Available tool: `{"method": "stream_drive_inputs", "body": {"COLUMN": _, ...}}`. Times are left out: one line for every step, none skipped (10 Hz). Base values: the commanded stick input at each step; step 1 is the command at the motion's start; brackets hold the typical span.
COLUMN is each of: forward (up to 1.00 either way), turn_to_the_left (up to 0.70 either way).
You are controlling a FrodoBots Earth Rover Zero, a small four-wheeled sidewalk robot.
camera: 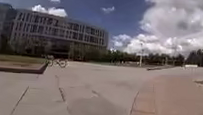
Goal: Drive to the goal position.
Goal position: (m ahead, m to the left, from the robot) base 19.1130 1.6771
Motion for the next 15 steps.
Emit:
{"method": "stream_drive_inputs", "body": {"forward": 1.0, "turn_to_the_left": 0.0}}
{"method": "stream_drive_inputs", "body": {"forward": 1.0, "turn_to_the_left": 0.0}}
{"method": "stream_drive_inputs", "body": {"forward": 1.0, "turn_to_the_left": 0.0}}
{"method": "stream_drive_inputs", "body": {"forward": 1.0, "turn_to_the_left": 0.0}}
{"method": "stream_drive_inputs", "body": {"forward": 1.0, "turn_to_the_left": 0.0}}
{"method": "stream_drive_inputs", "body": {"forward": 1.0, "turn_to_the_left": 0.0}}
{"method": "stream_drive_inputs", "body": {"forward": 1.0, "turn_to_the_left": 0.0}}
{"method": "stream_drive_inputs", "body": {"forward": 1.0, "turn_to_the_left": 0.0}}
{"method": "stream_drive_inputs", "body": {"forward": 1.0, "turn_to_the_left": 0.0}}
{"method": "stream_drive_inputs", "body": {"forward": 1.0, "turn_to_the_left": 0.0}}
{"method": "stream_drive_inputs", "body": {"forward": 1.0, "turn_to_the_left": 0.0}}
{"method": "stream_drive_inputs", "body": {"forward": 1.0, "turn_to_the_left": 0.0}}
{"method": "stream_drive_inputs", "body": {"forward": 1.0, "turn_to_the_left": 0.0}}
{"method": "stream_drive_inputs", "body": {"forward": 1.0, "turn_to_the_left": 0.0}}
{"method": "stream_drive_inputs", "body": {"forward": 1.0, "turn_to_the_left": 0.0}}
